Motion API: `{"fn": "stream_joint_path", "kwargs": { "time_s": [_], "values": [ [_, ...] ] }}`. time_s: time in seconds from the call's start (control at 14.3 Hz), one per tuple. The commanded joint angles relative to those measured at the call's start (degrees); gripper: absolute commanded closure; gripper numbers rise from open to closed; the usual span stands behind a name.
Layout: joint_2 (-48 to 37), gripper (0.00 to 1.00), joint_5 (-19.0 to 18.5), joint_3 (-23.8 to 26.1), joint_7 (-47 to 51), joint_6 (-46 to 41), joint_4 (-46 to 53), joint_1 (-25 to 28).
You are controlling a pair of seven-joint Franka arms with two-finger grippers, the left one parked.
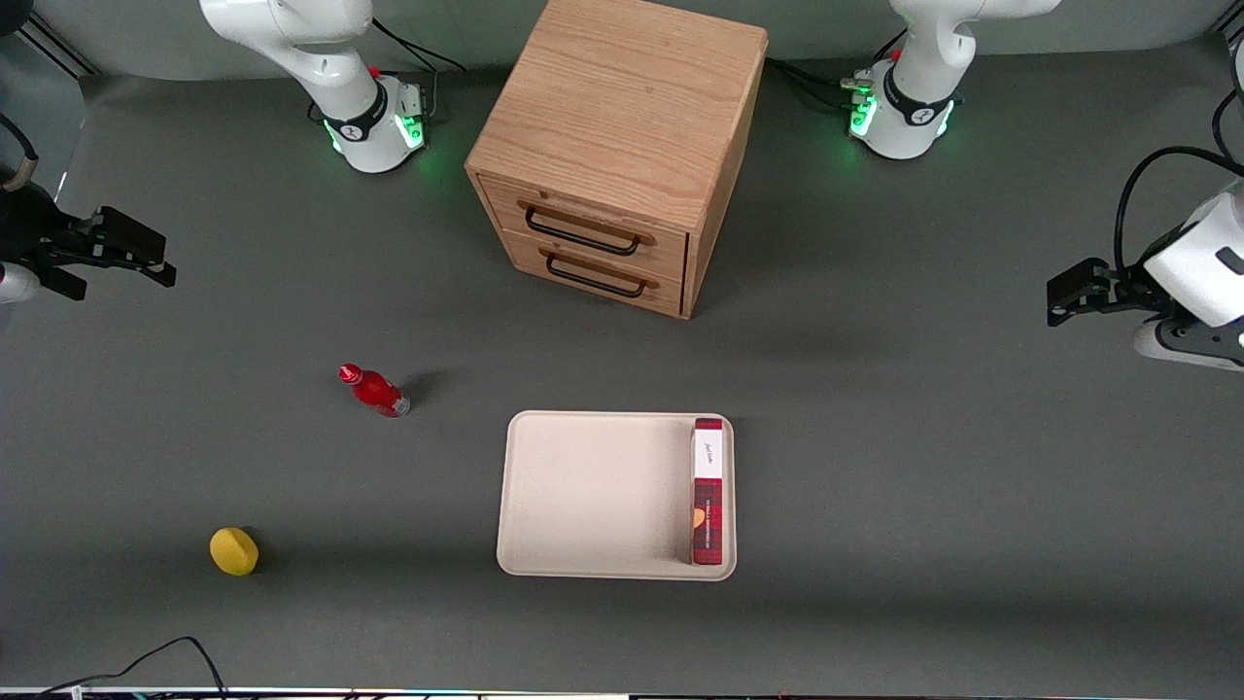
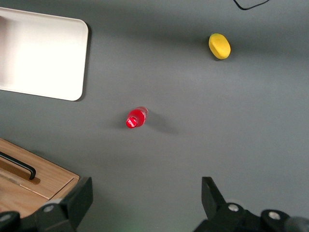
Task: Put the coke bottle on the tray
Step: 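Move the open right gripper over the red Coca-Cola bottle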
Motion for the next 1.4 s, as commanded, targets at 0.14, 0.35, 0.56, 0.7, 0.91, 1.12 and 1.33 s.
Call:
{"fn": "stream_joint_path", "kwargs": {
  "time_s": [0.14, 0.35, 0.56, 0.7, 0.91, 1.12, 1.33],
  "values": [
    [-2.58, 0.01, 1.73, 0.95, 1.38, 11.27, -11.49, 0.10],
    [-2.14, 0.02, 1.82, 1.48, 1.38, 17.33, -16.76, 0.45],
    [-1.88, 0.03, 1.82, 2.97, 1.47, 25.33, -23.17, 0.45],
    [-1.70, 0.02, 1.82, 3.24, 1.39, 30.52, -27.39, 0.54],
    [-1.52, 0.02, 1.91, 4.38, 1.38, 38.69, -34.34, 0.54],
    [-0.56, 0.00, 1.91, 4.73, 1.38, 44.33, -38.66, 0.62],
    [0.32, 0.01, 1.82, 5.70, 1.38, 49.33, -42.25, 0.63]
  ]
}}
